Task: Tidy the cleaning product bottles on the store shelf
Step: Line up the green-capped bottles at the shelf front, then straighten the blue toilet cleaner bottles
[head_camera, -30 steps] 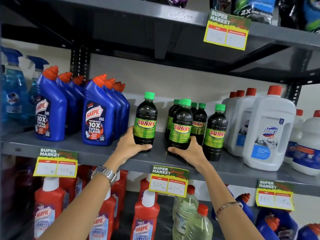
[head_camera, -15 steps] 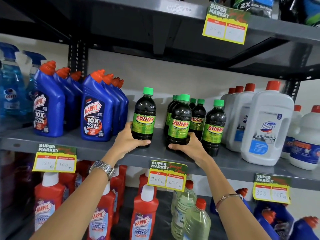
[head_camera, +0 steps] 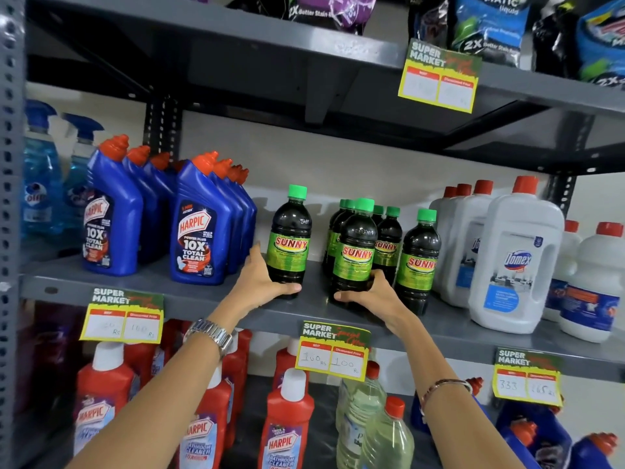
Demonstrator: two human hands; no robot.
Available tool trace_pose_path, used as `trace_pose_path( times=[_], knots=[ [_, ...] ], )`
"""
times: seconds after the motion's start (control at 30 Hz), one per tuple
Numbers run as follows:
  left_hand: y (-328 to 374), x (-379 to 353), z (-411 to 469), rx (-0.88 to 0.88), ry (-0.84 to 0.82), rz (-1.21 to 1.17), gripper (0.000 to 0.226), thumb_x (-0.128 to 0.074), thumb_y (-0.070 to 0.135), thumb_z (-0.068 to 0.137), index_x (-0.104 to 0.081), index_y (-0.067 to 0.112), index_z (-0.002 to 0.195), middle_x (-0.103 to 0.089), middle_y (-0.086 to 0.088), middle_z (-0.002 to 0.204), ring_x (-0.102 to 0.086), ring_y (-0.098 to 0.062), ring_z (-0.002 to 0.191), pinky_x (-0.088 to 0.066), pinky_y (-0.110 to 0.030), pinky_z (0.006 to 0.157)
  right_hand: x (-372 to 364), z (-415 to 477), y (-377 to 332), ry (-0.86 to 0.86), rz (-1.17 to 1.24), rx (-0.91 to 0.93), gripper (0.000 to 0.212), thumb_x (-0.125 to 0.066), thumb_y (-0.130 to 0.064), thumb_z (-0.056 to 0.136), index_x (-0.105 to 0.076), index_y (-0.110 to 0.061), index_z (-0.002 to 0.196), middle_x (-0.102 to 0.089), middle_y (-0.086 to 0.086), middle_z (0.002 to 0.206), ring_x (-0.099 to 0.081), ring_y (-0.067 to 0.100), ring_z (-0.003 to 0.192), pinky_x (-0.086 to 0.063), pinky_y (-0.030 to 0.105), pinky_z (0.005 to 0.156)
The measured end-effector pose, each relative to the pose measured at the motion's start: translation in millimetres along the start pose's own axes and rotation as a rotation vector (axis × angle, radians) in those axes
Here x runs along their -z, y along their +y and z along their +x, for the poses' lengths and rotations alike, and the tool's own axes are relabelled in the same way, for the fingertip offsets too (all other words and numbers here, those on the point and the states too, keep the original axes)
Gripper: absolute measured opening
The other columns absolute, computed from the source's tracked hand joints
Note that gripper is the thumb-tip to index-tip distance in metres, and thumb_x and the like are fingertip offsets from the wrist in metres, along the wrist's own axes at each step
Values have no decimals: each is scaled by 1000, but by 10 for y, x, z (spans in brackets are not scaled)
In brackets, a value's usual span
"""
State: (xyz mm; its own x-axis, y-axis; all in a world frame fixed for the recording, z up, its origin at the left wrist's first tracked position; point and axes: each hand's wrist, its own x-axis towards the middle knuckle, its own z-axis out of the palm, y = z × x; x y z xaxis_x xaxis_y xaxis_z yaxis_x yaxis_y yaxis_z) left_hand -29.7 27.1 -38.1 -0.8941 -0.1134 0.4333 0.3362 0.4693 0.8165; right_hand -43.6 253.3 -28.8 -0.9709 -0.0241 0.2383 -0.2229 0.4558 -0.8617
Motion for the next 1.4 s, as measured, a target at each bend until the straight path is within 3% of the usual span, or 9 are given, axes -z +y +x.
trace_pose_path(
  times=[0.07,0.13,0.23,0.37,0.53,0.7,0.87,1.23,1.4],
  knots=[
    [-16,109,-104,-125,54,7,114,-83,24,67,-4,12,148,-20,-9,154,-24,-22,139,-25,-40,113,17,-107,-36,10,34,-7,101,-84,-35,61,-25,-8,138,-51,4,129,-51,19,112,-42,30,93],
    [-46,301,-226,-263,155,-1,101,-81,22,69,-17,14,147,-33,-3,148,-34,-17,133,-31,-35,109,-51,-302,-37,245,-78,67,98,-79,-45,63,-27,-10,139,-49,9,132,-52,25,117,-45,41,96],
    [-227,804,-315,-393,498,19,75,-78,12,73,-38,14,136,-47,4,131,-46,-11,120,-38,-29,101,-478,-647,-237,615,-85,348,57,-70,-35,75,-45,-19,124,-58,3,117,-59,23,105,-50,44,85],
    [-597,1492,-313,-287,922,39,67,-75,3,73,-41,2,132,-49,-14,131,-48,-27,122,-38,-37,104,-1250,-663,-739,243,-33,531,49,-70,-27,76,-47,-21,119,-57,-4,107,-61,13,90,-52,34,79],
    [-964,1964,-162,47,682,185,108,-84,25,66,-15,-2,145,-26,-23,149,-25,-33,138,-24,-42,113,-2010,-192,-1091,-19,-22,316,85,-78,-39,66,-33,-7,131,-49,12,133,-52,29,120,-44,45,98],
    [-974,2075,-50,102,449,286,114,-84,33,63,-13,1,146,-30,-25,145,-30,-35,134,-31,-43,104,-2158,11,-1070,-9,24,227,77,-80,-38,65,-39,-9,124,-58,10,128,-57,31,115,-45,45,97],
    [-1027,2118,-70,63,470,327,95,-84,34,62,-31,5,136,-46,-22,130,-41,-36,120,-38,-44,95,-2169,60,-1036,-35,64,234,72,-79,-32,69,-40,-10,125,-59,8,128,-58,28,114,-46,43,98],
    [-962,2111,-92,148,511,192,109,-86,31,60,-21,9,145,-36,-22,139,-39,-38,126,-35,-49,103,-2115,-91,-1033,50,128,332,63,-69,-28,80,-37,-6,130,-56,12,128,-56,23,116,-47,33,95],
    [-742,1777,-252,-75,832,137,81,-76,30,74,-33,11,140,-37,-17,140,-38,-33,128,-38,-50,100,-1766,-473,-855,189,312,548,34,-58,-25,89,-46,-20,121,-58,-6,108,-58,-2,92,-47,8,74]
  ],
)
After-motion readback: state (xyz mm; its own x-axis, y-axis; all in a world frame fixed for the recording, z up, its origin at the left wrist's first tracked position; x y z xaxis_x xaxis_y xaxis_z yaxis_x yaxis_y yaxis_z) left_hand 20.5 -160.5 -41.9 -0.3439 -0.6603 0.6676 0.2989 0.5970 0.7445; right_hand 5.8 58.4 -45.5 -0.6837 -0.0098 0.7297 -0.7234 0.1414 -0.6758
